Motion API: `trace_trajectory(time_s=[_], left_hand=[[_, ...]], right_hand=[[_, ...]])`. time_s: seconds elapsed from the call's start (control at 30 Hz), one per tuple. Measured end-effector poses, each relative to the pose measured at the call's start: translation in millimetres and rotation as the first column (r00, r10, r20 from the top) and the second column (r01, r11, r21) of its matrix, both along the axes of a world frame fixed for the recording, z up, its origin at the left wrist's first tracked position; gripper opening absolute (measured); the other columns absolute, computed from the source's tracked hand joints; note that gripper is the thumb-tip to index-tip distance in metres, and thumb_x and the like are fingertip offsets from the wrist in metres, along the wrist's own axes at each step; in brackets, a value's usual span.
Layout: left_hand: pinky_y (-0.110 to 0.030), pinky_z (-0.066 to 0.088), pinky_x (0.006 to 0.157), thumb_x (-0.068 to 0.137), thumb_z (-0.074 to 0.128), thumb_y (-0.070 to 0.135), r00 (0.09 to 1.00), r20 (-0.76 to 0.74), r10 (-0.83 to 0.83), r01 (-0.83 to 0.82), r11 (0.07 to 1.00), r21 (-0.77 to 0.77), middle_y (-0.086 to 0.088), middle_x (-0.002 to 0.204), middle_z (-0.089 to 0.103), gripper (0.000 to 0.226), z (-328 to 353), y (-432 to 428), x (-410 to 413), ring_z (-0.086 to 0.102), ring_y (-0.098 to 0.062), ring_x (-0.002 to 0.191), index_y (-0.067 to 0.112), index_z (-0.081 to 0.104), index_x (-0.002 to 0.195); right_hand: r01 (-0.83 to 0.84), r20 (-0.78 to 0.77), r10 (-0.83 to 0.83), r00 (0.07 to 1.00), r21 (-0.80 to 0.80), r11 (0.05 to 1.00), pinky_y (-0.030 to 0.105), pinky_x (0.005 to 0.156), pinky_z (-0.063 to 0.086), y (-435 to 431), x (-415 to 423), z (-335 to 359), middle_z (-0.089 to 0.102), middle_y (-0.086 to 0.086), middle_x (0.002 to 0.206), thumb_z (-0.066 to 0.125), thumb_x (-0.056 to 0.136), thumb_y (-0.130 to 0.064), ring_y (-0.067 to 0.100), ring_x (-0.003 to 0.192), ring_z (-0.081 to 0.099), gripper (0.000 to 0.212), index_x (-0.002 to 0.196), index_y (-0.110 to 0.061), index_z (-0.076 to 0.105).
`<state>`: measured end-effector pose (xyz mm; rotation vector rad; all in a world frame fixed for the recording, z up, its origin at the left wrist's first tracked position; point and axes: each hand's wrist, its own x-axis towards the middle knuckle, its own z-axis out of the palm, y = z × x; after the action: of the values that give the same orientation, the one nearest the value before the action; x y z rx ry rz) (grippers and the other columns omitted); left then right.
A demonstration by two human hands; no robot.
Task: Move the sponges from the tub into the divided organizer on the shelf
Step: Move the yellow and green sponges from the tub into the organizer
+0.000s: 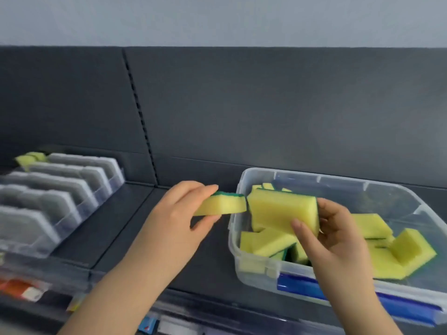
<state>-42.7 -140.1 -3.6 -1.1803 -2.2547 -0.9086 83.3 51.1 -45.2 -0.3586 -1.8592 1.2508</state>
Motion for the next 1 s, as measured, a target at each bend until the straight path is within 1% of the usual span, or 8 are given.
trace_trajectory(time_s=[0.2, 0.3, 0.37, 0.5, 0.63, 0.8, 0.9, 1.0], left_hand=[[-0.001, 0.031, 0.08, 0.071, 0.075, 0.017, 0.992, 0.013, 0.127, -0.128, 0.991, 0.047, 0.008, 0.103, 0.055, 0.041, -11, -158, -21, 0.049, -0.001, 0.088, 0.015, 0.066, 0.111], [-0.008, 0.036, 0.077, 0.072, 0.071, 0.024, 0.977, 0.051, 0.206, -0.208, 0.978, 0.033, 0.012, 0.105, 0.053, 0.042, -31, -233, -31, 0.052, -0.003, 0.088, 0.019, 0.064, 0.113], [-0.019, 0.043, 0.076, 0.068, 0.078, 0.018, 0.953, 0.082, 0.293, -0.295, 0.955, 0.012, 0.012, 0.104, 0.054, 0.044, -46, -274, -37, 0.057, -0.011, 0.089, 0.017, 0.066, 0.111], [-0.018, 0.038, 0.078, 0.06, 0.084, 0.007, 0.903, 0.135, 0.408, -0.413, 0.91, 0.014, 0.003, 0.1, 0.06, 0.047, -64, -333, -41, 0.054, -0.011, 0.09, 0.009, 0.069, 0.104], [-0.013, 0.04, 0.074, 0.067, 0.075, 0.019, 0.873, 0.198, 0.446, -0.466, 0.882, 0.068, 0.009, 0.102, 0.055, 0.042, -68, -376, -41, 0.047, 0.001, 0.091, 0.011, 0.067, 0.108], [-0.012, 0.04, 0.075, 0.068, 0.069, 0.027, 0.839, 0.222, 0.496, -0.523, 0.849, 0.08, 0.009, 0.103, 0.056, 0.042, -73, -405, -57, 0.047, 0.003, 0.093, 0.011, 0.067, 0.107], [-0.002, 0.032, 0.082, 0.07, 0.076, 0.029, 0.84, 0.204, 0.504, -0.524, 0.85, 0.057, 0.012, 0.102, 0.056, 0.04, -75, -419, -82, 0.045, 0.006, 0.093, 0.012, 0.067, 0.106], [0.006, 0.026, 0.08, 0.066, 0.072, 0.025, 0.841, 0.193, 0.505, -0.522, 0.852, 0.044, 0.012, 0.101, 0.055, 0.041, -69, -428, -123, 0.044, 0.008, 0.093, 0.011, 0.068, 0.105]], right_hand=[[-0.119, 0.01, 0.118, 0.993, 0.1, 0.988, 0.007, 0.067, 0.045, -138, -46, 7, 0.061, -0.025, 0.093, 0.066, 0.068, -0.039, -0.001, 0.082, 0.061, 0.033, 0.093, -0.055, 0.052], [-0.174, 0.068, 0.164, 0.984, 0.185, 0.967, 0.008, 0.07, 0.045, -201, -69, -4, 0.059, -0.028, 0.097, 0.072, 0.075, -0.025, 0.0, 0.086, 0.06, 0.047, 0.097, -0.059, 0.048], [-0.22, 0.106, 0.201, 0.974, 0.219, 0.951, 0.007, 0.073, 0.043, -239, -81, -14, 0.058, -0.027, 0.101, 0.073, 0.074, -0.021, -0.001, 0.09, 0.059, 0.05, 0.098, -0.057, 0.048], [-0.317, 0.169, 0.284, 0.944, 0.223, 0.922, 0.003, 0.068, 0.042, -297, -103, -23, 0.061, -0.023, 0.094, 0.076, 0.073, -0.017, -0.005, 0.089, 0.058, 0.045, 0.094, -0.048, 0.05], [-0.351, 0.162, 0.324, 0.932, 0.182, 0.918, 0.003, 0.066, 0.042, -331, -127, -19, 0.058, -0.028, 0.095, 0.073, 0.075, -0.022, -0.005, 0.087, 0.057, 0.038, 0.092, -0.046, 0.049], [-0.421, 0.133, 0.41, 0.902, 0.071, 0.904, 0.008, 0.063, 0.045, -363, -171, -8, 0.06, -0.024, 0.093, 0.062, 0.066, -0.051, -0.001, 0.081, 0.06, 0.029, 0.092, -0.052, 0.048], [-0.446, 0.105, 0.439, 0.892, 0.049, 0.894, 0.007, 0.065, 0.045, -375, -207, -3, 0.061, -0.026, 0.094, 0.062, 0.064, -0.051, -0.003, 0.081, 0.06, 0.03, 0.091, -0.055, 0.049], [-0.456, 0.061, 0.453, 0.889, 0.043, 0.889, 0.006, 0.064, 0.045, -380, -250, 3, 0.061, -0.026, 0.094, 0.063, 0.064, -0.052, -0.004, 0.08, 0.06, 0.03, 0.092, -0.053, 0.049]])
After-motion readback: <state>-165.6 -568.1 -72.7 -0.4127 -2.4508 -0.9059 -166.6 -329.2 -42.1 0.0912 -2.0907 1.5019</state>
